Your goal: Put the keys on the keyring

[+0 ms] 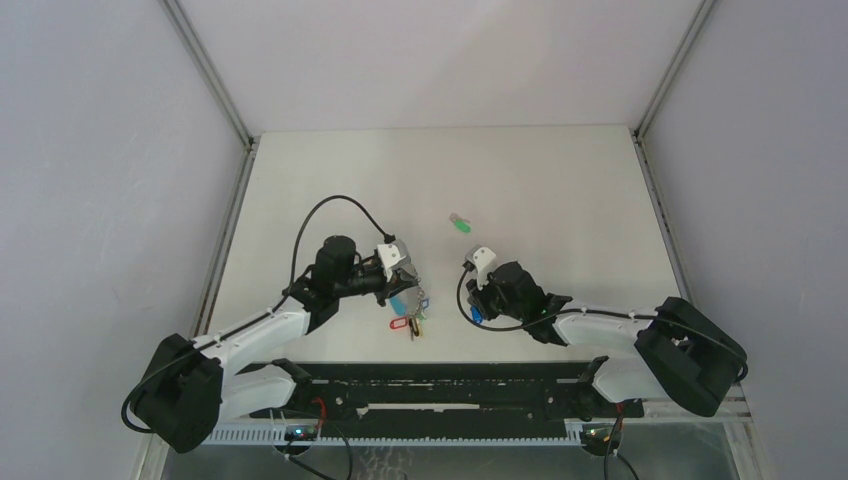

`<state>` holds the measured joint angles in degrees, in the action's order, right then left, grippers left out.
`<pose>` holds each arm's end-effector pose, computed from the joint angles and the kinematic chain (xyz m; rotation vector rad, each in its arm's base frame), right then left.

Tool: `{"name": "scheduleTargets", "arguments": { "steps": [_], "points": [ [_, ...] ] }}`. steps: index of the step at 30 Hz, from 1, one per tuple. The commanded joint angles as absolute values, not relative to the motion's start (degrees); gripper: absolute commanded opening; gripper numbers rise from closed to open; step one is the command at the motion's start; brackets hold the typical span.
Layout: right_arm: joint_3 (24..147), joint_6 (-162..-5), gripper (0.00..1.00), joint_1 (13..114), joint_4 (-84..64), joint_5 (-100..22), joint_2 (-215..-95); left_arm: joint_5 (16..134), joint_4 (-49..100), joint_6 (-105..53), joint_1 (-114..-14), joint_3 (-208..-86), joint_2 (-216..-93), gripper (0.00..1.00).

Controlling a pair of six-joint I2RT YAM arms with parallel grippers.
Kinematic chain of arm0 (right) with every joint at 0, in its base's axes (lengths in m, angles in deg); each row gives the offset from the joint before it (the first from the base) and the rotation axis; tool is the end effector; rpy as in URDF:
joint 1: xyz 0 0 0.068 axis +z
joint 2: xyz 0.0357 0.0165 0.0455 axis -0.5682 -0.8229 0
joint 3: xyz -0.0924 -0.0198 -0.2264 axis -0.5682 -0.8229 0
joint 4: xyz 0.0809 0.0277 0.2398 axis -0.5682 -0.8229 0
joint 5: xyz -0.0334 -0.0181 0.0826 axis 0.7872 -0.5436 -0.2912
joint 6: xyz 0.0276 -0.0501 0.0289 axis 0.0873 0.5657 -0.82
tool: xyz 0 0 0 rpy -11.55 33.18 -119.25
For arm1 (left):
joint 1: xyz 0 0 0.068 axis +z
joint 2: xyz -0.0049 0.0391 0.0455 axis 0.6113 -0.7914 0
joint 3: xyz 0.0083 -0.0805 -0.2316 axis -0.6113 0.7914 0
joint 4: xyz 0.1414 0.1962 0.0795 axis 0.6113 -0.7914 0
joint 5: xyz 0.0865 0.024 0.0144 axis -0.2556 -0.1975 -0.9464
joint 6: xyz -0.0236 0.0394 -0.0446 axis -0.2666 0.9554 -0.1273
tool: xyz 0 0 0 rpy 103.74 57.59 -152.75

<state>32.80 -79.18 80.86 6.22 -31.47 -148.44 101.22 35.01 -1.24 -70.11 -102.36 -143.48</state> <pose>0.1730 0.1811 0.1174 -0.8373 2.0861 0.4794 0.1941 -0.1564 0.1839 1.1248 1.6743 -0.8173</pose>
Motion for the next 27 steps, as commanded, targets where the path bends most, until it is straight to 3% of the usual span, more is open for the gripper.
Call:
{"name": "scheduleTargets", "arguments": {
  "steps": [1, 27],
  "points": [
    [32.7, -79.1, 0.23, 80.8, 8.2, -31.2, -148.8, 101.8, 38.1, -2.0, -69.9, -103.0, -142.5, 0.00],
    [33.5, -79.4, 0.14, 81.3, 6.2, -30.7, -152.5, 102.2, 37.7, -1.8, -69.9, -103.1, -142.4, 0.00]
  ]
}}
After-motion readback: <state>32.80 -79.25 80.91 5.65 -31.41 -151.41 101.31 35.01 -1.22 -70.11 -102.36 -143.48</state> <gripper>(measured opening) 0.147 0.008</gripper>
